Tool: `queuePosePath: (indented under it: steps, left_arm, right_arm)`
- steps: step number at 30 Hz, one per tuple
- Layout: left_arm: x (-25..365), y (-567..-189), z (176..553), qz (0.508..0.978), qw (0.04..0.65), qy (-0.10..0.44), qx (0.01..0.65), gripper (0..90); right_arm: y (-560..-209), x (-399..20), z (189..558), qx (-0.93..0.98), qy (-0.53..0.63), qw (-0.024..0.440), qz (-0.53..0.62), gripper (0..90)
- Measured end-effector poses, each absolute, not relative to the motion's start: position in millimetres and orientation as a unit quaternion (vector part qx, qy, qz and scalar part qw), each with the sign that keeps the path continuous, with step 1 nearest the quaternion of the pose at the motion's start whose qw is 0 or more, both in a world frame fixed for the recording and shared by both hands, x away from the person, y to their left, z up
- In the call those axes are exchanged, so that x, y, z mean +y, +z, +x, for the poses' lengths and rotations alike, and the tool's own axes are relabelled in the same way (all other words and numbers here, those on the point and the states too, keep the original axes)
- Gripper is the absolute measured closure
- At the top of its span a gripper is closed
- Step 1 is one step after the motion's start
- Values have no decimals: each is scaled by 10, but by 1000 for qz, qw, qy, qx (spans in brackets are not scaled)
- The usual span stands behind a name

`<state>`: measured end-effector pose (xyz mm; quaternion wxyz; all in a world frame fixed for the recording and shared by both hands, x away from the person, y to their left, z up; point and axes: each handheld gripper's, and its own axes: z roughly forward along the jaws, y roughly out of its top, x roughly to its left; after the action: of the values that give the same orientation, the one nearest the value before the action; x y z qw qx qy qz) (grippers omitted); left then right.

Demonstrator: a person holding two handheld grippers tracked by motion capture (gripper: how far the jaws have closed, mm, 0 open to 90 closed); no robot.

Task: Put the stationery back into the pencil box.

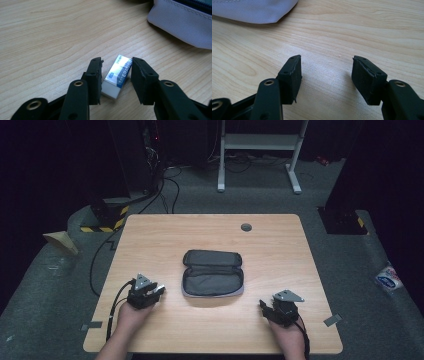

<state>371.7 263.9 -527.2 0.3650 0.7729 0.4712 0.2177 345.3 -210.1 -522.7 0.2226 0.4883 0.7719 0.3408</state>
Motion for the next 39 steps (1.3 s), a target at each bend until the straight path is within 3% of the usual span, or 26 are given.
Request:
queuePosePath:
  steps: [12,39]
  left_arm:
    - [2643,-5272,3710,771,364,219,474,721]
    - [2649,-5272,3701,771,368,215,473,730]
  right_arm:
    - [-5231,-2080,3455,781,336,215,481,396]
    - [-5232,-2076,3455,781,335,216,482,391]
